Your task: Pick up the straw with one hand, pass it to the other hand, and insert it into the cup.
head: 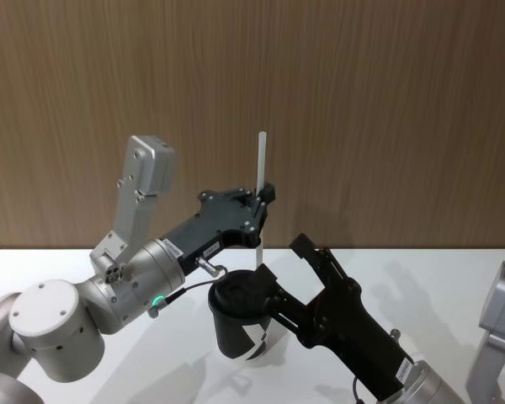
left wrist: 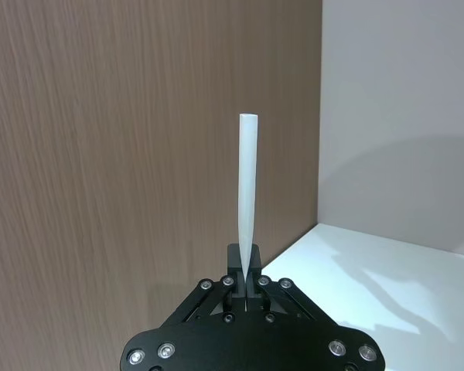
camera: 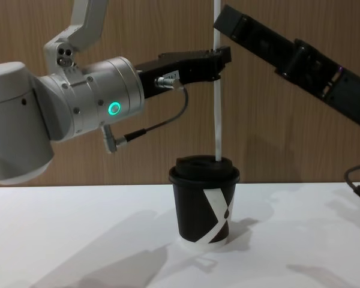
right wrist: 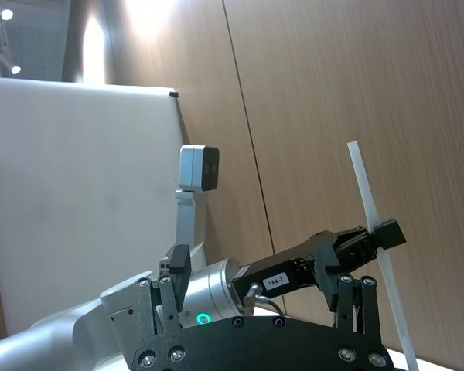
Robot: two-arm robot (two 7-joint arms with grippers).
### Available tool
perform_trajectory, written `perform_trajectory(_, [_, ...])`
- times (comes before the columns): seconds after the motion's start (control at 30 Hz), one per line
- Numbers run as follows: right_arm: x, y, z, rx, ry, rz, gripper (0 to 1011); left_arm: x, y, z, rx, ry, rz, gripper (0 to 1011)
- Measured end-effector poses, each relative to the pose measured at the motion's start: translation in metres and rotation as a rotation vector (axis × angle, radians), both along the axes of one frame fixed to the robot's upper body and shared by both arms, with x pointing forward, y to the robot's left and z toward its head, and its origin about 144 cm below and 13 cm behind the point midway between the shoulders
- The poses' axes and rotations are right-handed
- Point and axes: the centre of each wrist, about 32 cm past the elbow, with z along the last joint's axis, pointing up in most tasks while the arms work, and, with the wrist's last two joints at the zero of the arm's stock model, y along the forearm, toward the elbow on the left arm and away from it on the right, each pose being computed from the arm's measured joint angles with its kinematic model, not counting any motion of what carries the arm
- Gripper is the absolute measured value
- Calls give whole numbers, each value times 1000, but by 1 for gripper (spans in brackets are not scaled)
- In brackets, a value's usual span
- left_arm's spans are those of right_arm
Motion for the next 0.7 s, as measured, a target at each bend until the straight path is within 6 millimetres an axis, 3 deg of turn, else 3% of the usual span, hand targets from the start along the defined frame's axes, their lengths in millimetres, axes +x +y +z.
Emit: perform_trajectory(0.7, [0, 0, 0, 0, 0, 0, 1001, 2, 0, -4, -4, -7, -1, 5])
